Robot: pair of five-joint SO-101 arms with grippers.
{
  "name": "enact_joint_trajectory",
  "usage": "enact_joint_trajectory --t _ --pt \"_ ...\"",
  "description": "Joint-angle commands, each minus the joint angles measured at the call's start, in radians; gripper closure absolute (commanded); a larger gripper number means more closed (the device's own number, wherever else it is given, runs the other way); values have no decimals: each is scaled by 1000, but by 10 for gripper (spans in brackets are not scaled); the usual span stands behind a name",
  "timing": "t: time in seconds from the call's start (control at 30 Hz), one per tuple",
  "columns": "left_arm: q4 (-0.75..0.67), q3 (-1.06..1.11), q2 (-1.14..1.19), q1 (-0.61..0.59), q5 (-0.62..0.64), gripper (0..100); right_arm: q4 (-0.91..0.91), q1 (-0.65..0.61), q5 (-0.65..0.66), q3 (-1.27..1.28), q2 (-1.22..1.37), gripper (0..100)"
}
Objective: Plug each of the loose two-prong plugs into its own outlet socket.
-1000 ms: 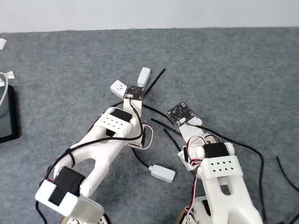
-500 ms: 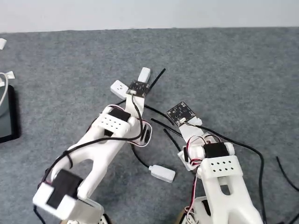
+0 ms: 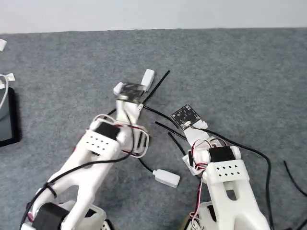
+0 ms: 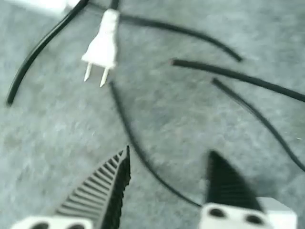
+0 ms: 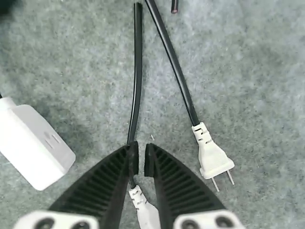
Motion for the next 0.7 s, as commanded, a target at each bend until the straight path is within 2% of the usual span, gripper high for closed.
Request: enact_joint_trajectory --t 0.0,0.27,0.4,0.67 --pt "-17 8 -38 -97 61 977 -19 13 -2 -5 -13 973" --pt "46 56 -49 -157 52 991 -70 13 -8 23 -13 973" --pt "46 84 -49 -147 -121 990 -74 13 -9 23 -21 973" --pt "9 88 -77 -147 -233 987 -76 13 -9 23 -21 973"
